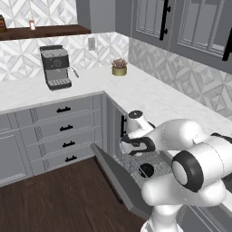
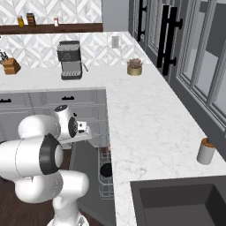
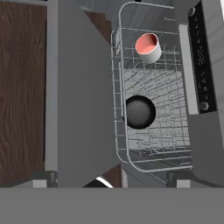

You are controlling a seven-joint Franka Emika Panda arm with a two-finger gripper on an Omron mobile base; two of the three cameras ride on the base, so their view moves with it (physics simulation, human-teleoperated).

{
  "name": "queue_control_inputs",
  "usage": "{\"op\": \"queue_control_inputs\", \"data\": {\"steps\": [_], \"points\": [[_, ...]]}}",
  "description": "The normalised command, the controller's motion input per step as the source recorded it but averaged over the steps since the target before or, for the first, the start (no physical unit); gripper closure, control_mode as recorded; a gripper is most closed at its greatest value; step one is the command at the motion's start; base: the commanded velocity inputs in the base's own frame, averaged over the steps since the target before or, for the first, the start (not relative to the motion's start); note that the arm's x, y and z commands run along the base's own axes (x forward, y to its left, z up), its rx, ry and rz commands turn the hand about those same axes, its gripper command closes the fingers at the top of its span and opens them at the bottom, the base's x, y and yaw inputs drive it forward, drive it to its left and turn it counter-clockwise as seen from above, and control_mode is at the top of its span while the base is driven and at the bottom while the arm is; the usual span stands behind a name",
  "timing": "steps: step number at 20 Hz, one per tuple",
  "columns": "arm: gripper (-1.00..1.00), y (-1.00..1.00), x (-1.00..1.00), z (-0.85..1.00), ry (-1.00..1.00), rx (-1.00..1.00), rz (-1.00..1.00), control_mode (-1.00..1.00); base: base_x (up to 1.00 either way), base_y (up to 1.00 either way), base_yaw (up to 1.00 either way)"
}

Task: Pick up the cup and bowl from the counter, place them in the dishwasher, and close the dishwasher door.

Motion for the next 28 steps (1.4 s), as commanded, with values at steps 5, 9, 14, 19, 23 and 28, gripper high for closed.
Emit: {"op": "queue_control_inputs", "data": {"steps": [5,9,14,19,23,28], "points": [[-1.00,0.41,-0.40,0.71,0.04,0.00,0.00,-1.00,0.00,0.00,0.00],[-1.00,0.53,-0.35,0.07,0.03,-0.03,0.00,-1.00,0.00,0.00,0.00],[-1.00,0.50,-0.08,-0.23,0.01,-0.04,0.00,-1.00,0.00,0.00,0.00],[-1.00,0.58,0.00,-0.31,0.00,-0.13,0.00,-1.00,0.00,0.00,0.00],[-1.00,0.53,0.00,-0.29,0.00,-0.14,0.00,-1.00,0.00,0.00,0.00],[-1.00,0.19,0.17,-0.66,0.02,-0.17,0.00,-1.00,0.00,0.00,0.00]]}}
